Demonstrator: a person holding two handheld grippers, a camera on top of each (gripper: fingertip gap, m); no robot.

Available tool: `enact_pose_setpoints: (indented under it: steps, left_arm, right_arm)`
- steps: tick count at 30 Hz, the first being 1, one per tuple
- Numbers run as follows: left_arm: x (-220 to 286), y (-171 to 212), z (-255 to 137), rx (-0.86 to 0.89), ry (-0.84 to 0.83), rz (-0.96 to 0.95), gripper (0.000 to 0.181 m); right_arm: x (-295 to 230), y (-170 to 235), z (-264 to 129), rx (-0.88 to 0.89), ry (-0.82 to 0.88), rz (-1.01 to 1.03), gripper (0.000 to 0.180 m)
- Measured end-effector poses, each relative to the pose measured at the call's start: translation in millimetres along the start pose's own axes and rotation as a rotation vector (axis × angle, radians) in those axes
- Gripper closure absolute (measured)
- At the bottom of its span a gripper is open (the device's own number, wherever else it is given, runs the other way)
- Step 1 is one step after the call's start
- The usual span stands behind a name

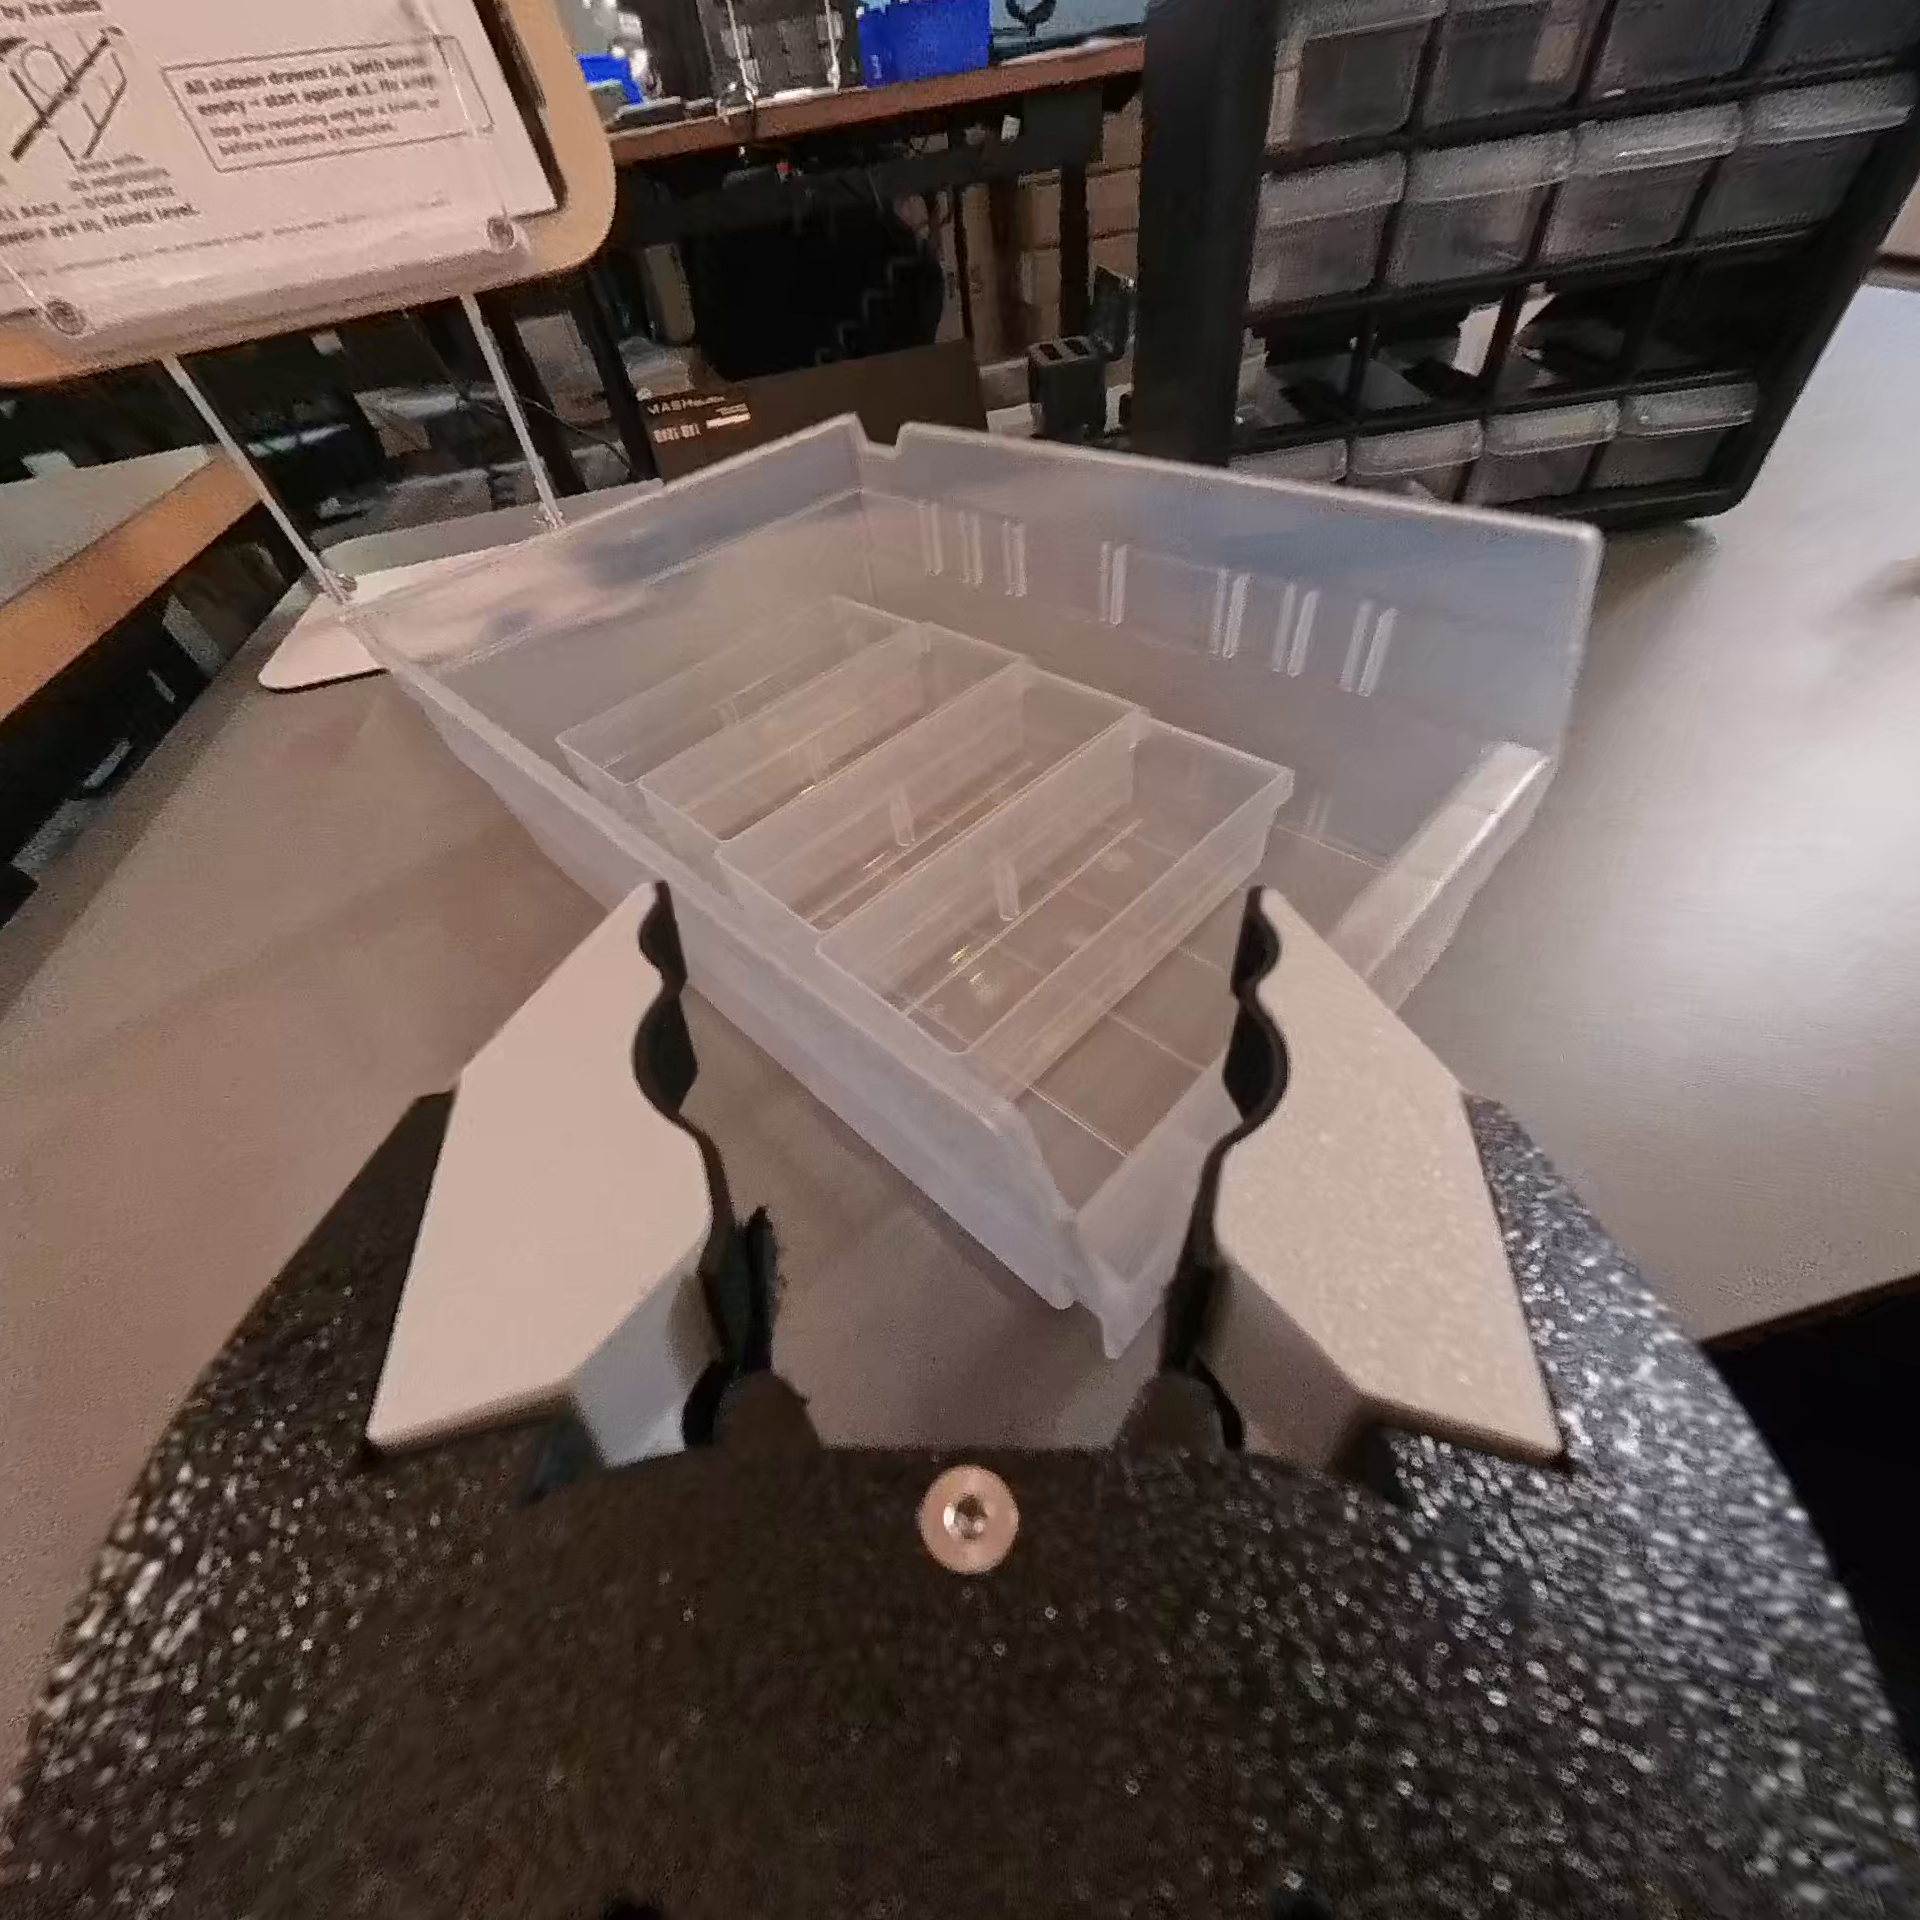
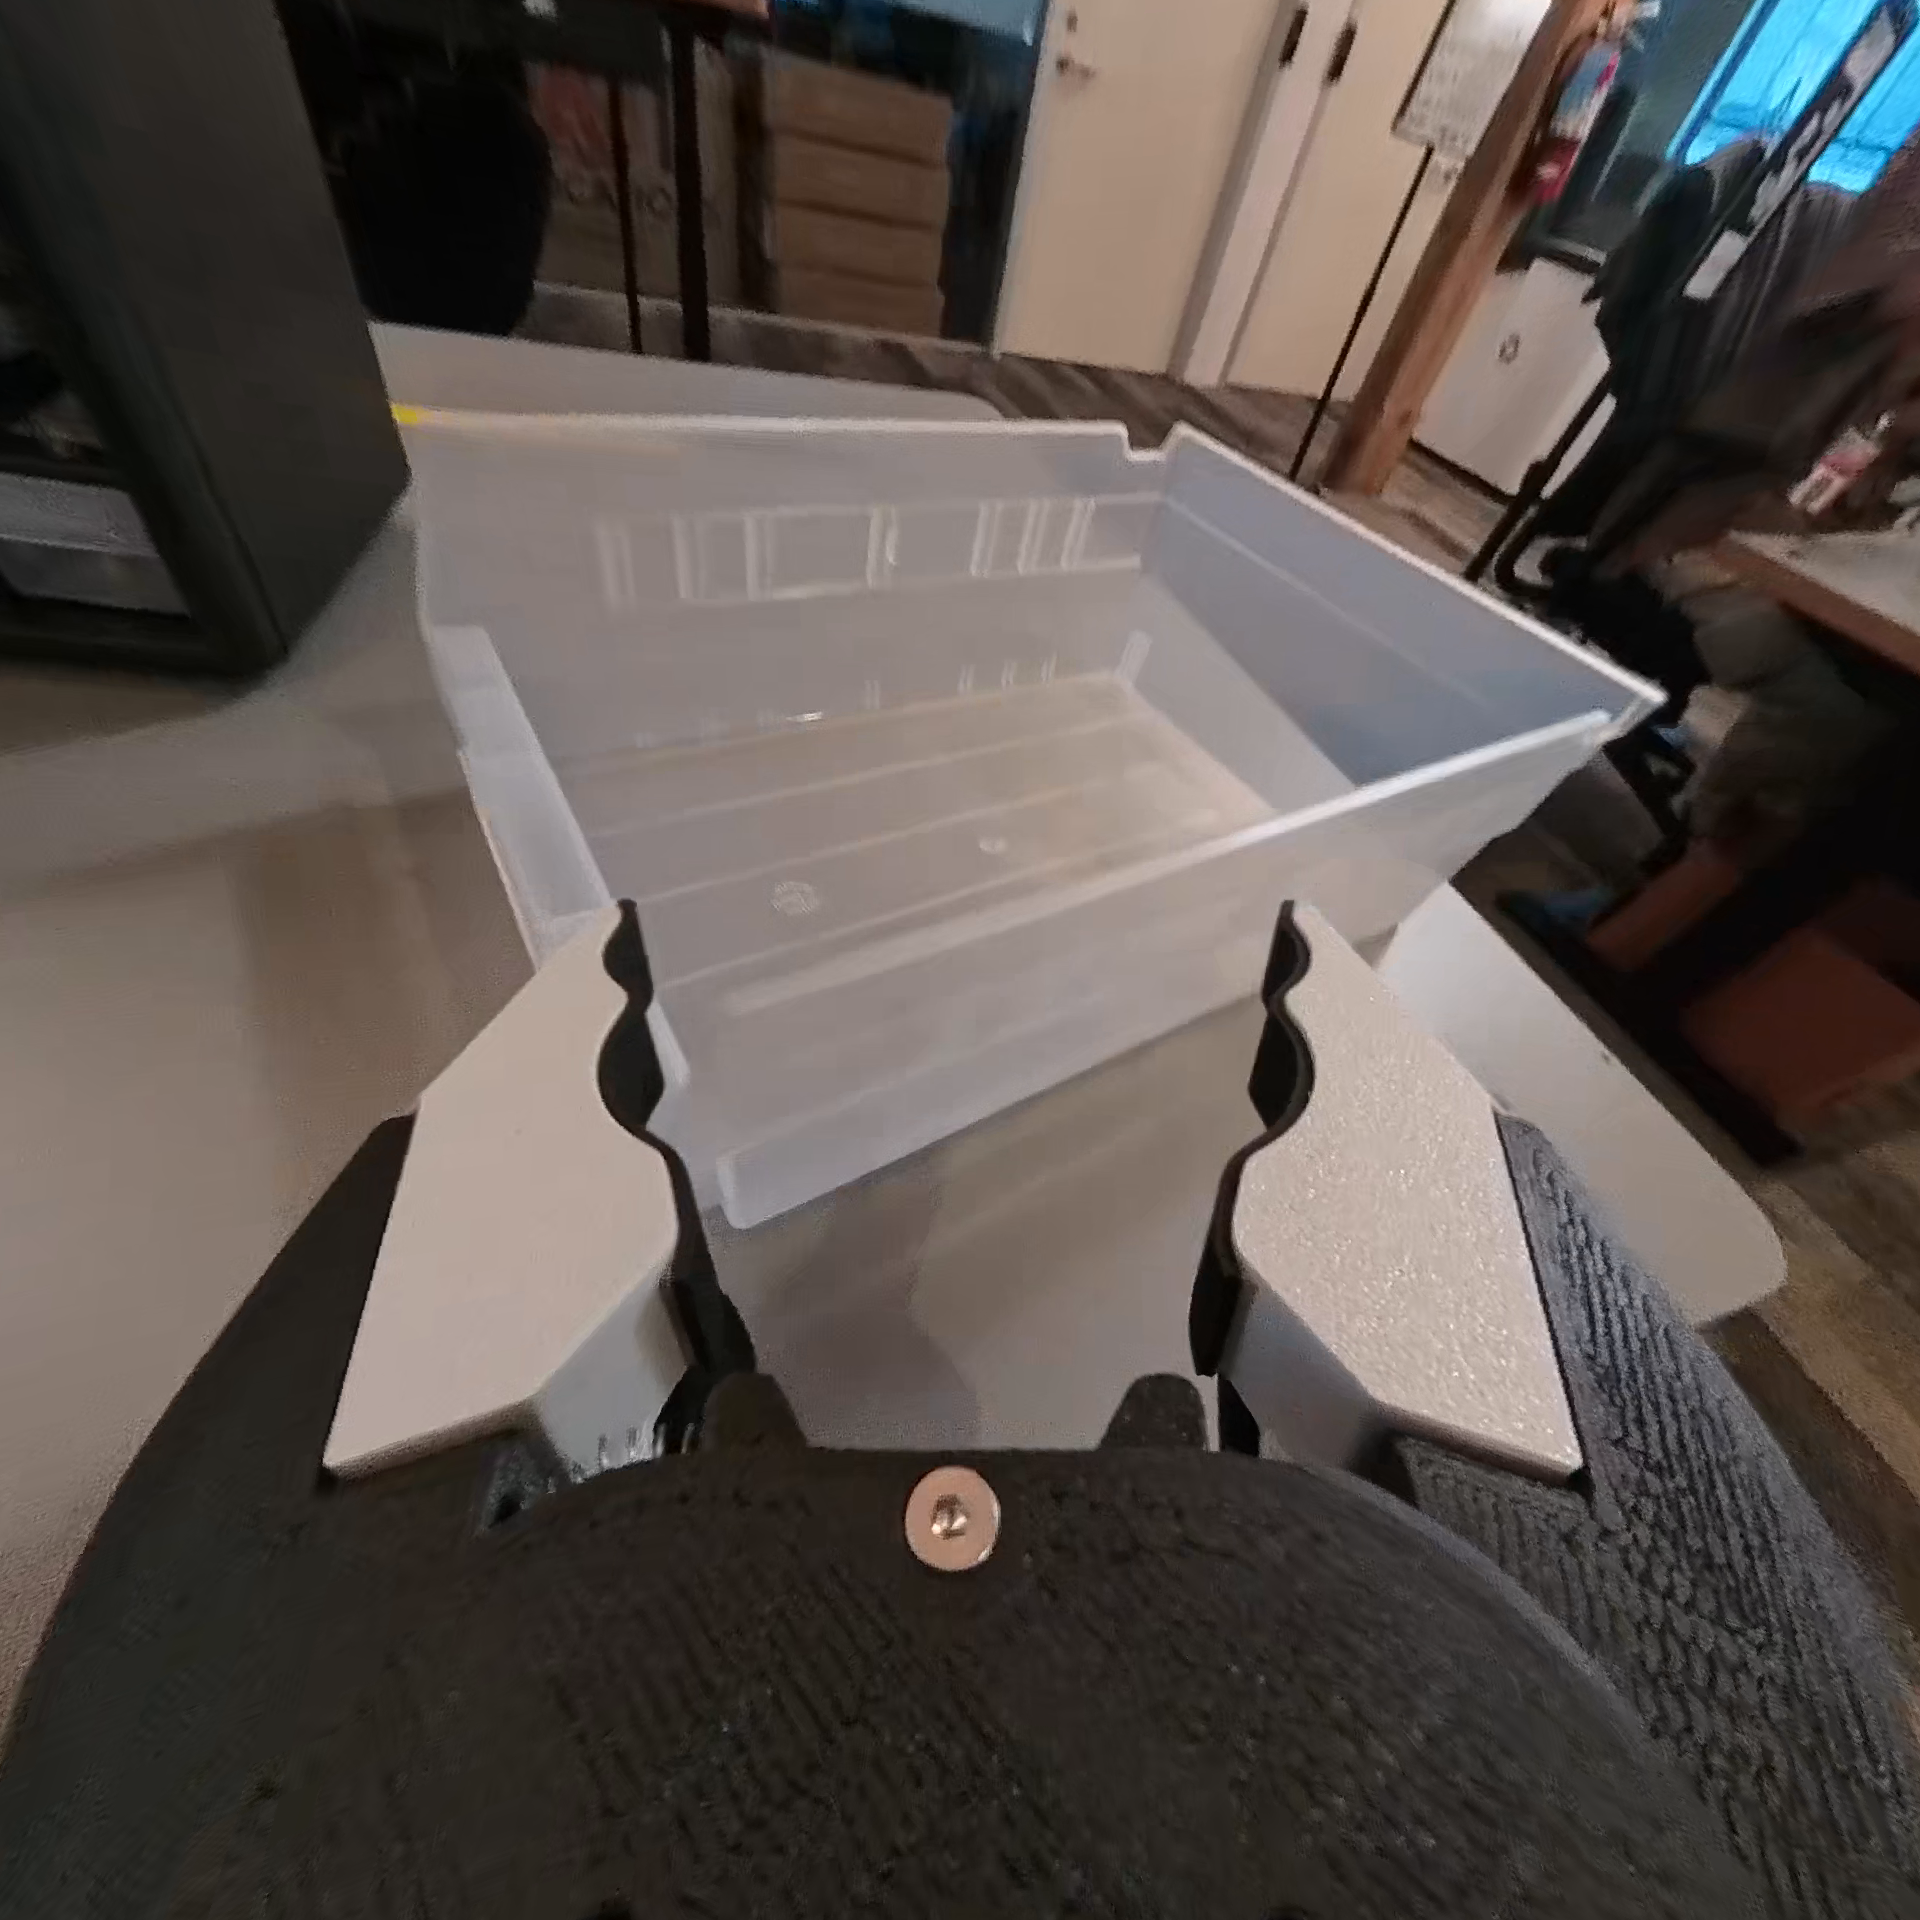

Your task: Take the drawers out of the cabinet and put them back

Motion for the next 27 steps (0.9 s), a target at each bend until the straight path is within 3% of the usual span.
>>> enact_pose_setpoints:
  steps: [3,7,10,13,15,16,22,27]
  left_arm:
    - [-7,10,1,-0.026,-0.016,-0.036,0.086]
    - [-15,12,-5,-0.025,-0.056,-0.060,0.105]
    - [-36,8,-16,-0.015,-0.185,-0.010,0.122]
    - [-62,8,-26,-0.033,-0.297,0.026,0.138]
    - [-78,11,-31,-0.048,-0.348,0.023,0.151]
    - [-85,12,-33,-0.056,-0.368,0.028,0.163]
    - [-119,16,-43,-0.077,-0.447,0.057,0.172]
    - [-131,17,-43,-0.043,-0.442,0.000,0.174]
  right_arm:
    - [5,7,4,-0.035,-0.015,0.038,0.065]
    - [17,11,4,-0.057,0.006,0.044,0.084]
    - [33,17,5,-0.085,0.025,0.072,0.097]
    - [46,23,7,-0.119,-0.004,0.139,0.121]
    - [53,28,8,-0.140,-0.042,0.165,0.148]
    - [57,30,9,-0.144,-0.049,0.174,0.151]
    - [88,35,20,-0.129,-0.062,0.136,0.162]
    - [92,34,29,-0.105,-0.099,-0.051,0.167]
Point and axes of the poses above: each gripper's, where its closed fingertips meet, z out along the fingers, y out of its underside, x = y × z across the jaws, the point moved 2 cm from there along -z, back along the fingers, and after that the axes turned 14 degrees about y, right-handed, at the moved point
